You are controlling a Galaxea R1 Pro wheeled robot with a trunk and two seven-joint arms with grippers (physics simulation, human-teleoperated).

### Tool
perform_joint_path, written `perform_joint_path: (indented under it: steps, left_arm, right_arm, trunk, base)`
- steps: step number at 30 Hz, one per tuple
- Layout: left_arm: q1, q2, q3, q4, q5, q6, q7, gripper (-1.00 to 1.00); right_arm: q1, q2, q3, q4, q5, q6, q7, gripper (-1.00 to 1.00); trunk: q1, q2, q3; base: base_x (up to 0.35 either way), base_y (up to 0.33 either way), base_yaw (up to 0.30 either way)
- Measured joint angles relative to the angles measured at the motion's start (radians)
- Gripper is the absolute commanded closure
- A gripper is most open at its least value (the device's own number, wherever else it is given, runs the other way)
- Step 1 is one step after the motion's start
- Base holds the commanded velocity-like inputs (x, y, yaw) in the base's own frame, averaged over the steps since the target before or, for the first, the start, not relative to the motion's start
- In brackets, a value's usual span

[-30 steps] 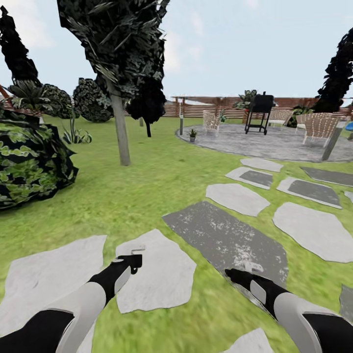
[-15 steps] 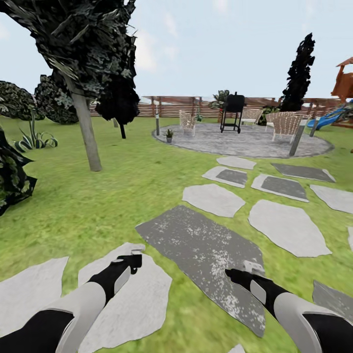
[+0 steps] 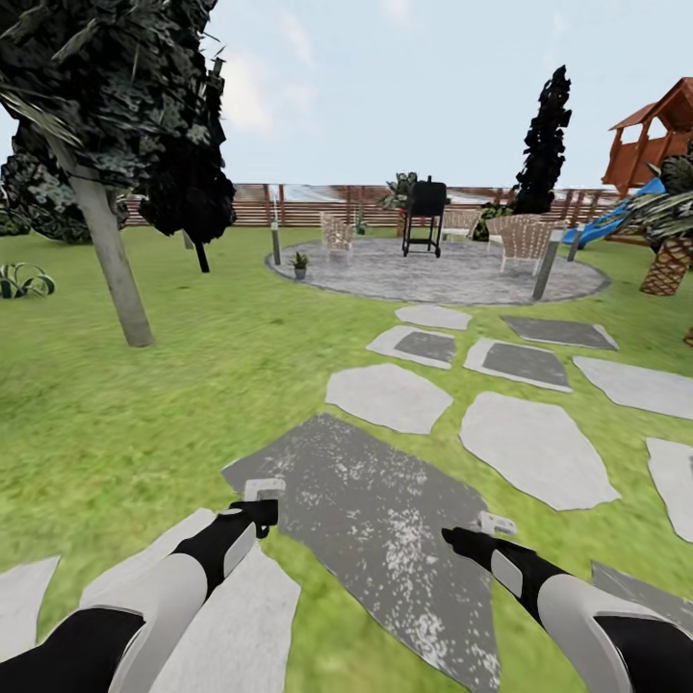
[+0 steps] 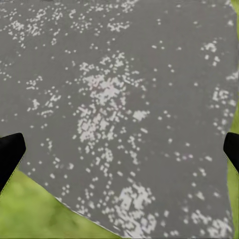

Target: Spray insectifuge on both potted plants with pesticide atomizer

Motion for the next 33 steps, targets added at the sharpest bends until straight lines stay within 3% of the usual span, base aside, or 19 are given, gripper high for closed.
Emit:
perform_joint_path:
  steps: [33]
  left_arm:
    - [0.0,-0.001,0.0,0.001,0.001,0.0,0.0,1.0]
  right_arm:
    - [0.0,-0.003,0.001,0.0,0.006,-0.001,0.001,-1.0]
  trunk:
    - [0.0,0.0,0.007]
  base:
    - [0.334,0.0,0.0]
